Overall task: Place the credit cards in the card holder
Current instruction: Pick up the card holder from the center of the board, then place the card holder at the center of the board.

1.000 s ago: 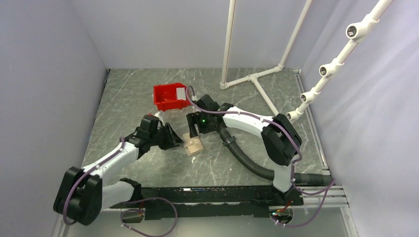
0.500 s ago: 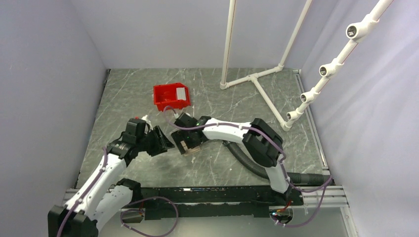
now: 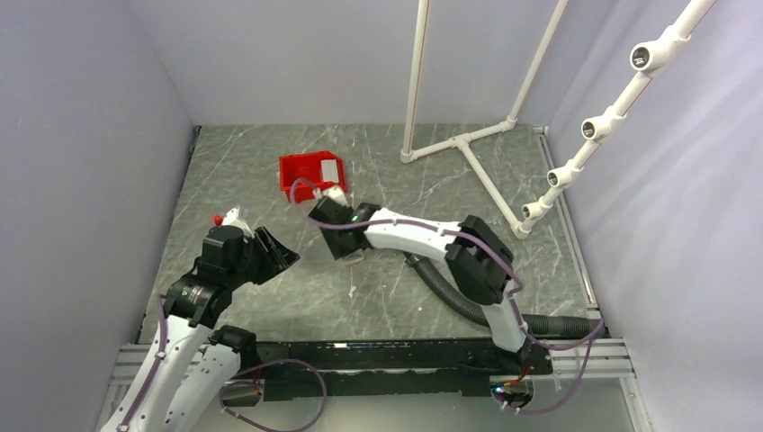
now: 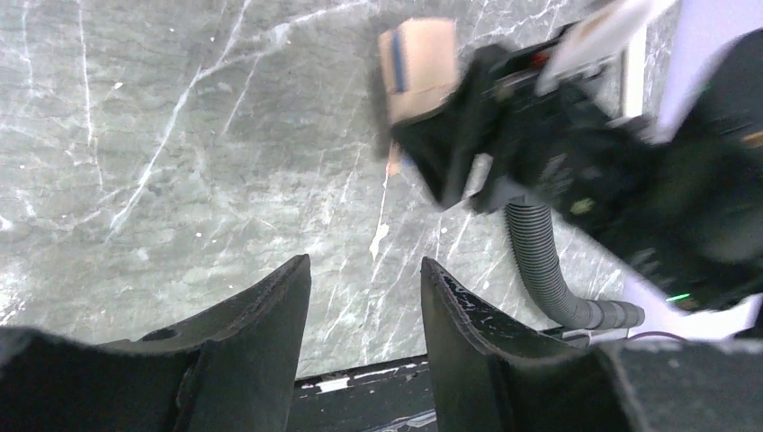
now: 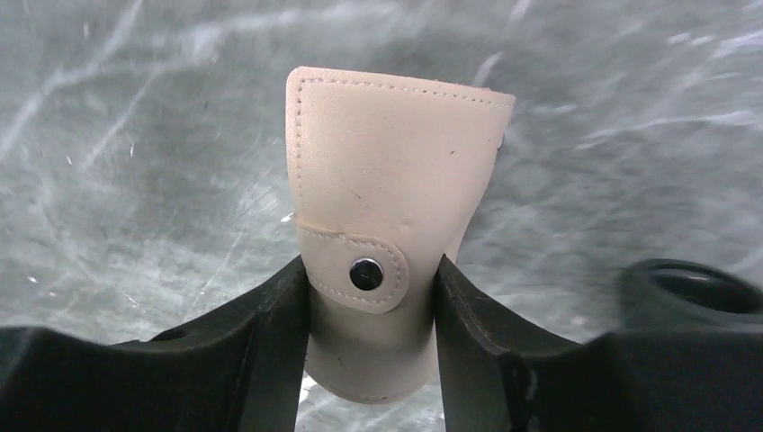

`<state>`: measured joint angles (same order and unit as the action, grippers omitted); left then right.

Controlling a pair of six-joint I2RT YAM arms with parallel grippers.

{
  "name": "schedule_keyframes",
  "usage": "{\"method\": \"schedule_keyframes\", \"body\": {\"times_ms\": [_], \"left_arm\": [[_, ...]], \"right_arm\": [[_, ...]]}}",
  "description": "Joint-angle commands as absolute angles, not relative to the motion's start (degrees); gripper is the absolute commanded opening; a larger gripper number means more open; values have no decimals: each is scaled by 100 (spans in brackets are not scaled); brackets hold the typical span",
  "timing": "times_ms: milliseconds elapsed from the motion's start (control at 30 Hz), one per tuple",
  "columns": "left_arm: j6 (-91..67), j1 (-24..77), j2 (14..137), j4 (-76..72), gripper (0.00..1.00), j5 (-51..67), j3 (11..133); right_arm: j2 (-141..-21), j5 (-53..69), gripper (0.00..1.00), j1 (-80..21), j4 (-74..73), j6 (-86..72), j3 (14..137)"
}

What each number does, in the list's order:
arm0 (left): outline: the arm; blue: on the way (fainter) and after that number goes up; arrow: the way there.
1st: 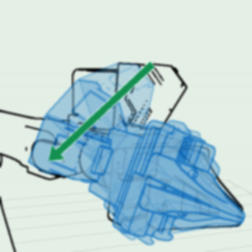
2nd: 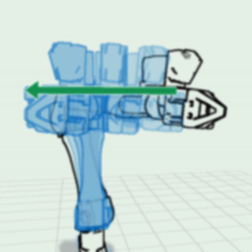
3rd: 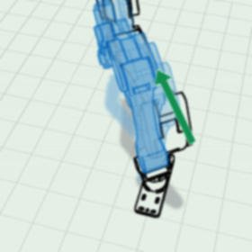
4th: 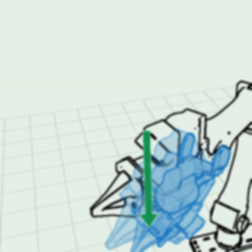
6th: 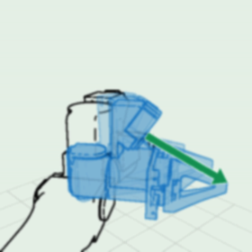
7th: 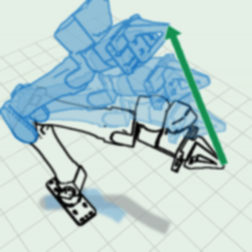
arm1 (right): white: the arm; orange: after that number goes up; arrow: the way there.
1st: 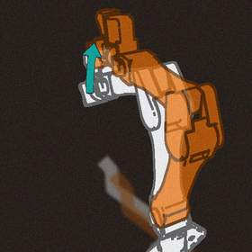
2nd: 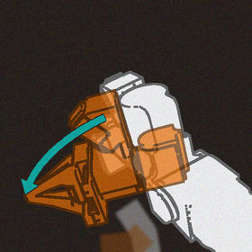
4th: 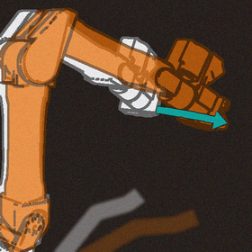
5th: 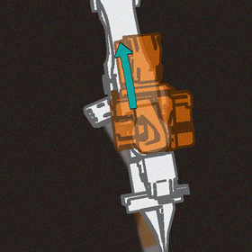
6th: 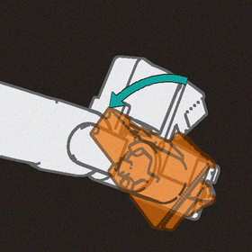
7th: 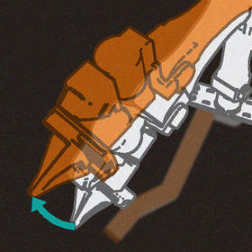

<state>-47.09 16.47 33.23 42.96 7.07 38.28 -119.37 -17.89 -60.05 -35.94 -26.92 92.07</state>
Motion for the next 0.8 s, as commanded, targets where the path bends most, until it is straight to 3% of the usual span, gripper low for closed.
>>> {"method": "schedule_keyframes", "body": {"times_ms": [0, 300, 600, 667, 767], "left_arm": [[-4680, 1617, 3394, 4357, 53, 557, 4131], [-4524, 1617, 3711, 4001, 53, 1006, 4243], [-4292, 1617, 3972, 3984, 53, 1308, 4504], [-4257, 1617, 3963, 4005, 53, 1333, 4578], [-4254, 1617, 3964, 3995, 53, 1406, 4629]], "right_arm": [[-10894, -1758, 46, -5027, -3429, -2300, 9487], [-10395, -2183, 50, -2332, -3576, -1674, 8782], [-10902, -1943, 58, -1383, -3187, -1499, 8300], [-11098, -2001, 63, -1357, -3277, -1507, 8277], [-11262, -2130, 86, -1351, -3387, -1483, 8306]]}}
